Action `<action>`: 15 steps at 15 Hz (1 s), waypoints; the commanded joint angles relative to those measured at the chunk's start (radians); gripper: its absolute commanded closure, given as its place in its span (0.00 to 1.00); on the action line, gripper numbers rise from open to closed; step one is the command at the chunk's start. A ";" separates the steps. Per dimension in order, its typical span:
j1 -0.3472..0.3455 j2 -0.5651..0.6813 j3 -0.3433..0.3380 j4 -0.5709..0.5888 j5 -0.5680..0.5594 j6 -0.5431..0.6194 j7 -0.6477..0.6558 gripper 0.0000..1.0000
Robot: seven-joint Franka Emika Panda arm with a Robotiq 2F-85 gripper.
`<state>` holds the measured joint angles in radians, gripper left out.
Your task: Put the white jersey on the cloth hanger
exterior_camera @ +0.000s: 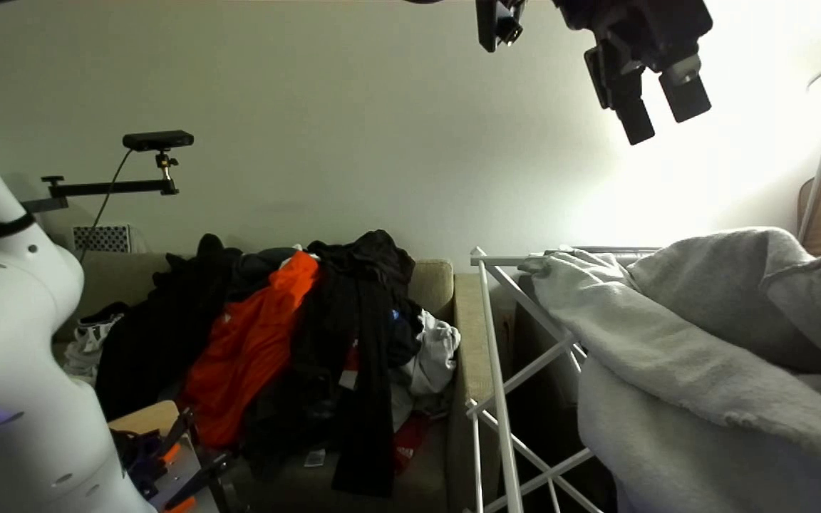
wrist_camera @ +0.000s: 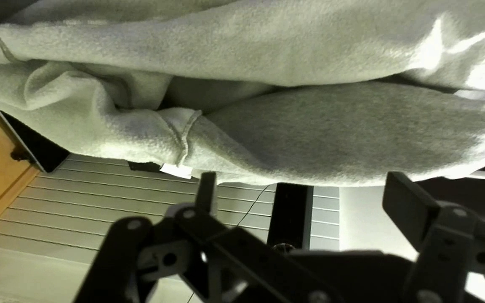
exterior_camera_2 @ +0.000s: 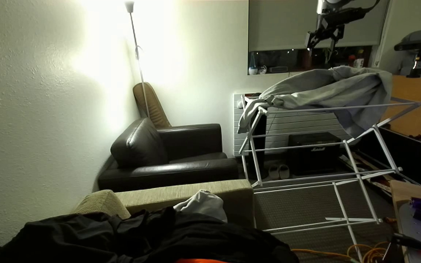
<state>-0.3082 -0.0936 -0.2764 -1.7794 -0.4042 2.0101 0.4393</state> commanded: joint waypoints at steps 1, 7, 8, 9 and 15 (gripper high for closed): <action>0.018 -0.015 0.024 -0.029 0.006 -0.034 0.012 0.00; 0.025 -0.009 0.033 -0.048 -0.012 -0.015 0.015 0.00; 0.027 0.006 0.032 -0.018 0.003 -0.036 -0.003 0.00; 0.026 0.007 0.031 -0.018 0.003 -0.036 -0.003 0.00; 0.026 0.007 0.031 -0.018 0.003 -0.036 -0.003 0.00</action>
<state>-0.2815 -0.0890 -0.2459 -1.8035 -0.4034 1.9782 0.4393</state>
